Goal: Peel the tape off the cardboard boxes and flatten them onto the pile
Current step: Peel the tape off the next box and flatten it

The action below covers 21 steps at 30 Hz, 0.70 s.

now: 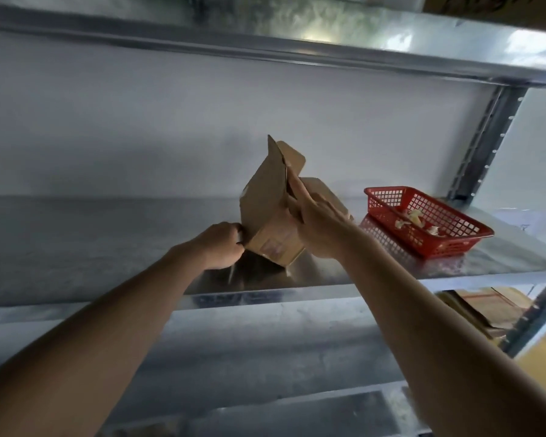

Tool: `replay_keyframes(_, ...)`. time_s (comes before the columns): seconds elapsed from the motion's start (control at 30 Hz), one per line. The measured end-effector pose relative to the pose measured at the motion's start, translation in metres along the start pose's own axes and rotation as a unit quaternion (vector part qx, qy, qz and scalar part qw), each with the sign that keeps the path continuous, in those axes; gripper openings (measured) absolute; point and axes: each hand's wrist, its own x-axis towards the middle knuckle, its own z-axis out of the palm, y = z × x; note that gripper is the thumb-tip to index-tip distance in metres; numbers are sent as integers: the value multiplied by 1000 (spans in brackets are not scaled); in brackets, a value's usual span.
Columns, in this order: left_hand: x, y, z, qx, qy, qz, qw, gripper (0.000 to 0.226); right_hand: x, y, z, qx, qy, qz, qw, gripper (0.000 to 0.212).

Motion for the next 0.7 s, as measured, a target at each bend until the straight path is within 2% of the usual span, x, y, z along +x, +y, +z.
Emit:
replay_keyframes(0.13,-1,8,-2,-121,48,-34,991,48,1,15,-1,123,-1,-32,992,71)
replay_keyframes(0.2,-8,13,-9,-250,107,-27,962,45,-1,16,5,254,12,-41,966,68)
replay_keyframes(0.23,-13,17,-16,-326,129,-21,936,43,-2,14,8,346,23,-43,937,69)
replay_keyframes(0.3,-20,25,-34,-432,174,-3,885,36,-4,5,16,539,29,-28,841,69)
replay_keyframes(0.37,-20,31,-51,-490,225,17,842,39,-4,-10,26,673,16,-3,740,67)
replay_keyframes(0.4,-21,34,-61,-491,255,27,832,42,-4,-17,32,712,16,3,702,65)
replay_keyframes(0.47,-22,41,-78,-442,306,58,841,37,-2,-28,47,762,30,1,647,63)
replay_keyframes(0.53,-21,47,-93,-353,319,88,875,31,-1,-35,61,805,34,20,592,63)
replay_keyframes(0.6,-14,58,-103,-257,311,93,910,57,-1,-38,70,840,37,58,539,63)
replay_keyframes(0.63,-9,63,-106,-217,291,89,927,65,-2,-38,74,847,39,81,524,62)
replay_keyframes(0.7,0,72,-109,-175,234,81,953,67,-4,-34,77,844,37,127,520,65)
